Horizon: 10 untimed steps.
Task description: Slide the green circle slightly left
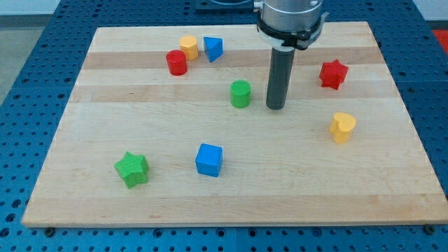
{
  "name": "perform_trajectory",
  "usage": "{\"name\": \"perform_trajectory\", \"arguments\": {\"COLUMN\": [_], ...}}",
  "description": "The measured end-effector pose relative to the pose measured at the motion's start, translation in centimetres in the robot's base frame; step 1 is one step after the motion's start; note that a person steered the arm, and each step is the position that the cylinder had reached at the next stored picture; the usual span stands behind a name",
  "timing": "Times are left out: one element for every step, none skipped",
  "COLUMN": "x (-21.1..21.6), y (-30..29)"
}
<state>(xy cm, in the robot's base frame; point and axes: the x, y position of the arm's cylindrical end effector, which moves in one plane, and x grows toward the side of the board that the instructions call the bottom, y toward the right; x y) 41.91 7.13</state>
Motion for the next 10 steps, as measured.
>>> {"name": "perform_trajectory", "arguments": {"x": [0.0, 0.0, 0.0, -1.0, -1.0, -2.5, -2.8, -2.8, -2.8, -2.8], "y": [-3.7, -5.9, -5.6, -1.6, -1.5, -2.3, -2.4, -3.8, -9.3, -9.9]}}
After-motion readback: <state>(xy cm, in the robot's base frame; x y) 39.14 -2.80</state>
